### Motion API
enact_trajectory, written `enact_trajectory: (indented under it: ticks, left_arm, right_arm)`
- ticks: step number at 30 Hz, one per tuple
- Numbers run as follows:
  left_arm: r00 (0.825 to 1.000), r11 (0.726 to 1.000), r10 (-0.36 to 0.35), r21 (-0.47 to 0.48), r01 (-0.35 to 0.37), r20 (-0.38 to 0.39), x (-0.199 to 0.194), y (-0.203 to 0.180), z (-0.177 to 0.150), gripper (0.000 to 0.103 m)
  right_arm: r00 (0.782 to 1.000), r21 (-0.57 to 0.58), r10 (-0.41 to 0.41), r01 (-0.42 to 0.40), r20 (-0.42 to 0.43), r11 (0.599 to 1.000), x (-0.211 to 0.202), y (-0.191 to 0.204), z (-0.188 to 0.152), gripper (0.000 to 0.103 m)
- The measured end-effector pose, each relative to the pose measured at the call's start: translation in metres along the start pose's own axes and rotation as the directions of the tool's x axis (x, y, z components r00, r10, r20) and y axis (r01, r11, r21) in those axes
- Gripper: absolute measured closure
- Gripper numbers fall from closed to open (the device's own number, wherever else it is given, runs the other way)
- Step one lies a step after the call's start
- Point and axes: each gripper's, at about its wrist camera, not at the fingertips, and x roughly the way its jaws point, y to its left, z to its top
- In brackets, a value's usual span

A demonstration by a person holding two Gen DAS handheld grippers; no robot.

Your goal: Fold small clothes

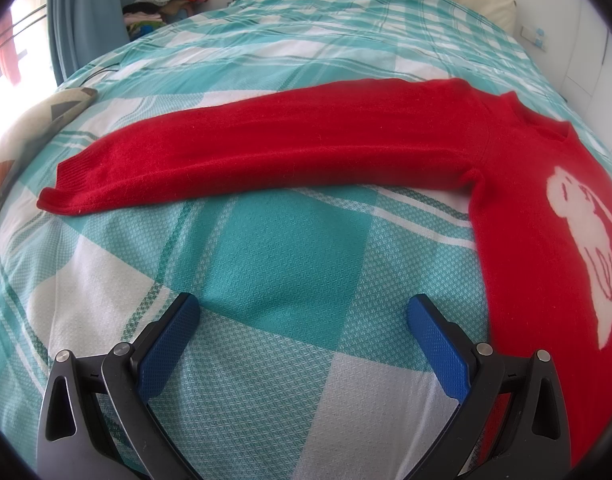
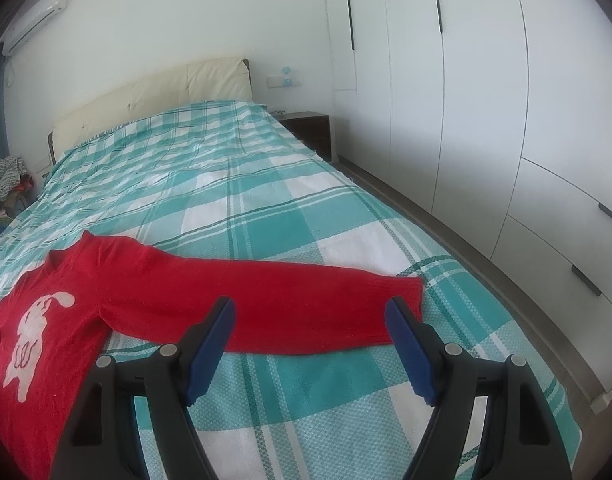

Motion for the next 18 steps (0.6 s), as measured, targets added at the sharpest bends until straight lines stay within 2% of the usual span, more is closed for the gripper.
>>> enact_trajectory:
  ticks: [18]
  left_arm:
    - [1.0, 1.0, 0.0, 0.0, 0.0, 0.0, -0.0001, -0.0003, -0.0002, 0.0]
  right_arm:
    - [1.0, -0.008, -0.004, 0.004, -0.003, 1.0, 0.0025, 0.003, -0.0031, 0.027]
